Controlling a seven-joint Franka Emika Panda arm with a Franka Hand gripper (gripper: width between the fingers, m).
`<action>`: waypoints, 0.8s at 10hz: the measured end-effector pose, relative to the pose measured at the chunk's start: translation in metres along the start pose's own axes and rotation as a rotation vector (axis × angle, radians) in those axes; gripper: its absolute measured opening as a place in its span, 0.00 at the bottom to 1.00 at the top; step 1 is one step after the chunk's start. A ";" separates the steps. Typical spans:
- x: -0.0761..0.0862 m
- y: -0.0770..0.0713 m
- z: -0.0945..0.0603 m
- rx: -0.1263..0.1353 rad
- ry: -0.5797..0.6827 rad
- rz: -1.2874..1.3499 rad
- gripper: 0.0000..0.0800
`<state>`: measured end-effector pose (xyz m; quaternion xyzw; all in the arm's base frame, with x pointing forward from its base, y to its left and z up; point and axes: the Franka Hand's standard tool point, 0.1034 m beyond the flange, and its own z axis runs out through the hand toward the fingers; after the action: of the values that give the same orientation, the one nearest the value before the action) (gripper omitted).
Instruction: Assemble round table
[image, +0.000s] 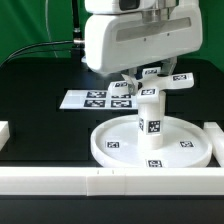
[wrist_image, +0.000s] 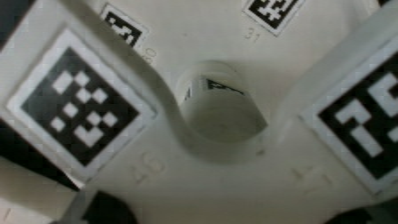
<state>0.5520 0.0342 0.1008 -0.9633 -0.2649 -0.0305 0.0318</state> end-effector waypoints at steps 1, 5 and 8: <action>0.000 0.000 0.000 0.000 0.000 0.126 0.57; 0.000 0.000 0.000 -0.004 -0.001 0.508 0.57; 0.000 0.001 0.000 -0.002 0.001 0.681 0.57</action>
Offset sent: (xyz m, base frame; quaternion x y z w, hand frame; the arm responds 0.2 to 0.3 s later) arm -0.0021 0.0296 -0.0012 0.0261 -0.0080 0.2098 0.9774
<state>0.5523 0.0338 0.1009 -0.9965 0.0718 -0.0190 0.0395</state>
